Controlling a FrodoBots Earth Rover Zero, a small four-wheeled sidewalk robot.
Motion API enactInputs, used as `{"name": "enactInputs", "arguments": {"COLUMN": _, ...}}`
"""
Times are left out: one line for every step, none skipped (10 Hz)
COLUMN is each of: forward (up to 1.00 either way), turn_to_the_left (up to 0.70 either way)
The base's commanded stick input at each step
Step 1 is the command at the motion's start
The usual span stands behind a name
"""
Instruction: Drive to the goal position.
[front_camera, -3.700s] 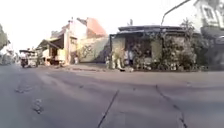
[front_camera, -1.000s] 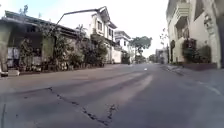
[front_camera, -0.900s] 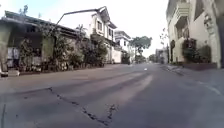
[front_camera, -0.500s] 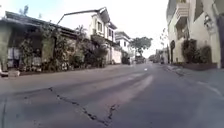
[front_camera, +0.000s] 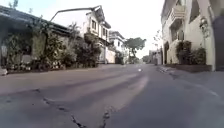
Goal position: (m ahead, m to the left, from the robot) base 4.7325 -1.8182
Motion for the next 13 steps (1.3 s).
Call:
{"name": "enactInputs", "arguments": {"forward": 1.0, "turn_to_the_left": 0.0}}
{"name": "enactInputs", "arguments": {"forward": 1.0, "turn_to_the_left": -0.32}}
{"name": "enactInputs", "arguments": {"forward": 1.0, "turn_to_the_left": -0.39}}
{"name": "enactInputs", "arguments": {"forward": 1.0, "turn_to_the_left": -0.4}}
{"name": "enactInputs", "arguments": {"forward": 1.0, "turn_to_the_left": -0.4}}
{"name": "enactInputs", "arguments": {"forward": 1.0, "turn_to_the_left": -0.4}}
{"name": "enactInputs", "arguments": {"forward": 1.0, "turn_to_the_left": -0.4}}
{"name": "enactInputs", "arguments": {"forward": 1.0, "turn_to_the_left": -0.4}}
{"name": "enactInputs", "arguments": {"forward": 1.0, "turn_to_the_left": -0.4}}
{"name": "enactInputs", "arguments": {"forward": 1.0, "turn_to_the_left": -0.4}}
{"name": "enactInputs", "arguments": {"forward": 1.0, "turn_to_the_left": -0.15}}
{"name": "enactInputs", "arguments": {"forward": 1.0, "turn_to_the_left": 0.0}}
{"name": "enactInputs", "arguments": {"forward": 1.0, "turn_to_the_left": 0.0}}
